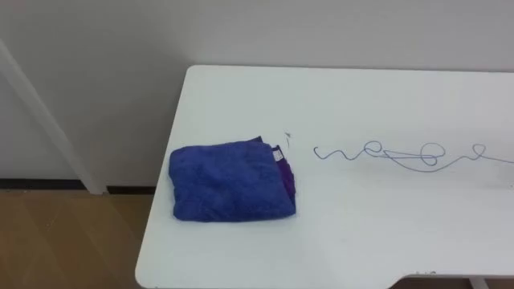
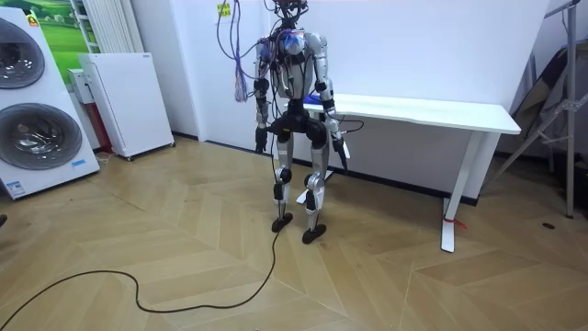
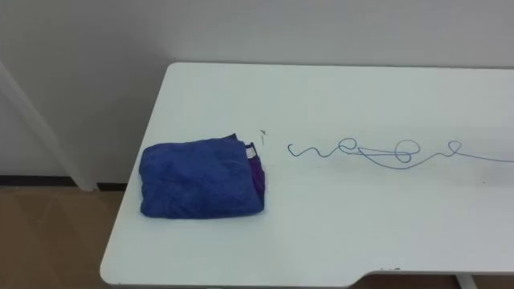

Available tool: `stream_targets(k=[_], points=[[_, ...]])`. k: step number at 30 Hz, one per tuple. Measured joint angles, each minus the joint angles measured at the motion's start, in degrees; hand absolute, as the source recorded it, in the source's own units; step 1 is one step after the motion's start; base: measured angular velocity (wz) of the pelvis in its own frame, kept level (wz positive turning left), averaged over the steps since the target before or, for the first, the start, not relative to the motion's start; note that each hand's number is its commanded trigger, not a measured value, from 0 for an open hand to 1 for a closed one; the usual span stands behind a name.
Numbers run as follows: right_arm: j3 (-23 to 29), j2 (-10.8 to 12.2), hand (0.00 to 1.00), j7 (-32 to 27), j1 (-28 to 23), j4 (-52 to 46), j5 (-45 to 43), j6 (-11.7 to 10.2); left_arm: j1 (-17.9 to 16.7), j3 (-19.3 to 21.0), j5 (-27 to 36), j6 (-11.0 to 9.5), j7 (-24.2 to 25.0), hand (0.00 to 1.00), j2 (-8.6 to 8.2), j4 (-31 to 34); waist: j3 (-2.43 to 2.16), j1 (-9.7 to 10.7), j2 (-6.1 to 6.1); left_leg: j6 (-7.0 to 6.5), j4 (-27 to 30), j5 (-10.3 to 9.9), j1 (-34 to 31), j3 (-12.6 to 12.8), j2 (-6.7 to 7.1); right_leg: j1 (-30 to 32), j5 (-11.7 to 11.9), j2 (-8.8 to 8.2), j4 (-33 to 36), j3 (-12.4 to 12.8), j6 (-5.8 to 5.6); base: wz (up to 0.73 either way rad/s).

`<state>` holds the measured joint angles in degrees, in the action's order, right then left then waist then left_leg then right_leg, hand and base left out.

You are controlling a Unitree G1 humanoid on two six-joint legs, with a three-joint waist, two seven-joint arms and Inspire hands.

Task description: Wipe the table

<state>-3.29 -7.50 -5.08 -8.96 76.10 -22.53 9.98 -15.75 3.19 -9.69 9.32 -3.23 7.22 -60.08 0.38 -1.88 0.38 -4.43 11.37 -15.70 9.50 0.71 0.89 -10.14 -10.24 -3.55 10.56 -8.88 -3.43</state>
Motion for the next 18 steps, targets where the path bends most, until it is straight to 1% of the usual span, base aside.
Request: stream_targets(k=[11,13,16,18], points=[[-0.56,0.00,0.00,1.63,0.04,0.12,1.25,0.02,-0.03,-0.08,0.06,-0.05,0.60,0.00,-0.01,-0.02,-0.02,-0.01,-0.11,0.00,0.00,0.00,0.02,0.19,0.00,0.05,0.00,-0.01,0.01,0.02,0.00,0.00],[-0.51,0.00,0.00,1.62,0.04,0.12,2.96,0.09,0.05,-0.06,0.16,-0.02,0.70,0.00,-0.01,-0.01,-0.03,-0.02,-0.15,0.00,-0.05,0.00,0.04,0.21,0.00,0.05,0.00,0.00,0.01,0.42,0.00,0.00],[-0.16,0.01,0.00,1.19,0.08,0.22,6.84,0.09,0.37,-0.02,0.15,-0.03,0.94,0.00,-0.02,-0.47,-0.02,0.13,-0.15,0.00,-0.07,0.00,0.05,0.28,0.00,0.08,0.00,0.00,0.01,0.24,0.00,0.00],[1.76,0.05,0.00,0.10,-0.21,0.30,10.56,0.07,0.45,0.18,0.00,0.02,0.93,0.00,-0.03,-0.54,0.00,0.39,-0.17,0.00,-0.07,0.00,0.02,0.21,0.01,0.07,0.00,0.00,0.00,0.21,0.00,0.02]])
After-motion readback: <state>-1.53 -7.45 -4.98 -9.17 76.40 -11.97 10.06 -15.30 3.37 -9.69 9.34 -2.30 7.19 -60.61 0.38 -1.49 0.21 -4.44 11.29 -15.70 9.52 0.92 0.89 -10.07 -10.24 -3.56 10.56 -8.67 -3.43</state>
